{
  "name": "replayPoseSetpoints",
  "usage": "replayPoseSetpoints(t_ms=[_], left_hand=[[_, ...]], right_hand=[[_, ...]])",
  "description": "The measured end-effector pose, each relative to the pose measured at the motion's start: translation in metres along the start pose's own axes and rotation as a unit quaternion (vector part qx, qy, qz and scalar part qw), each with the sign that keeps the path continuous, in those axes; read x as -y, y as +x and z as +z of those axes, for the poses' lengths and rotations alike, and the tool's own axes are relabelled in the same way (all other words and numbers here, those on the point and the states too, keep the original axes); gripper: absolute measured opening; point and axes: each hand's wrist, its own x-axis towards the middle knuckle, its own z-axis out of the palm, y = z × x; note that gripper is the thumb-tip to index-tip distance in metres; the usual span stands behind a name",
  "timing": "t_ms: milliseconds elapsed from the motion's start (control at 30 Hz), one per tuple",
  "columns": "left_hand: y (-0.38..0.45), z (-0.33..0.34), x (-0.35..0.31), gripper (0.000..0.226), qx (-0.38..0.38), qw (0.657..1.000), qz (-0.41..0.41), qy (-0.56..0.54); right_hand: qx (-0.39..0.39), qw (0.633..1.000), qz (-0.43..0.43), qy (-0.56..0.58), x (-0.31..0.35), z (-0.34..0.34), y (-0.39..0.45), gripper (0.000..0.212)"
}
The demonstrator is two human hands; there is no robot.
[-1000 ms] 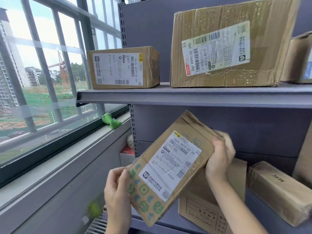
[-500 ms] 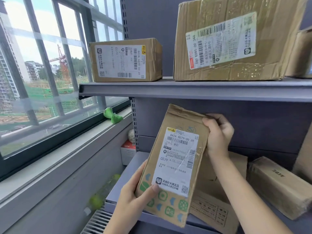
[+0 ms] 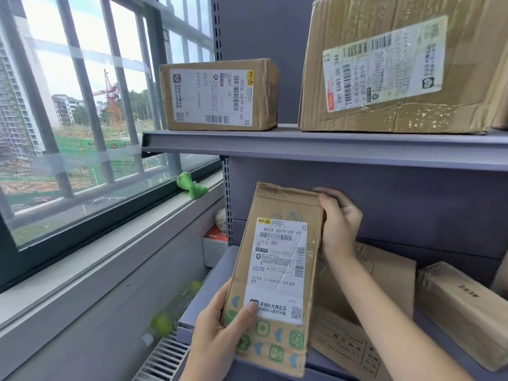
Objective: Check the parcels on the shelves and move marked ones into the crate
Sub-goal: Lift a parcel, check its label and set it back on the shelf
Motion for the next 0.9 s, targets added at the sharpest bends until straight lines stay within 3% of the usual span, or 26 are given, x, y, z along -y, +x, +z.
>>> replayPoseSetpoints(t_ms=[233, 333, 400, 533, 733, 900], left_hand=[[-0.005, -0.014, -0.004, 0.030, -0.026, 1.000, -0.012, -0.012], [-0.007, -0.021, -0.005, 0.035, -0.035, 0.999, 0.009, -0.002], [-0.007, -0.024, -0.002, 0.024, -0.041, 0.999, 0.012, -0.006], [-0.010, -0.013, 0.012, 0.028, -0.035, 0.999, -0.011, 0.003], [-0.008, -0.010, 0.028, 0.027, -0.112, 0.994, -0.009, 0.008], [0.000, -0.033, 0.018, 0.033, -0.234, 0.970, 0.014, 0.068]], right_hand=[[0.037, 0.999, 0.026, -0.021, -0.019, 0.010, -0.013, 0.010], [0.150, 0.982, 0.087, -0.074, -0.021, 0.012, -0.010, 0.012], [0.233, 0.956, 0.132, -0.123, -0.017, 0.015, -0.004, 0.019], [0.293, 0.927, 0.111, -0.207, -0.008, 0.028, -0.007, 0.029], [0.239, 0.954, 0.071, -0.168, -0.009, 0.036, -0.016, 0.028], [0.051, 0.996, 0.071, -0.001, -0.008, 0.026, -0.019, 0.032]])
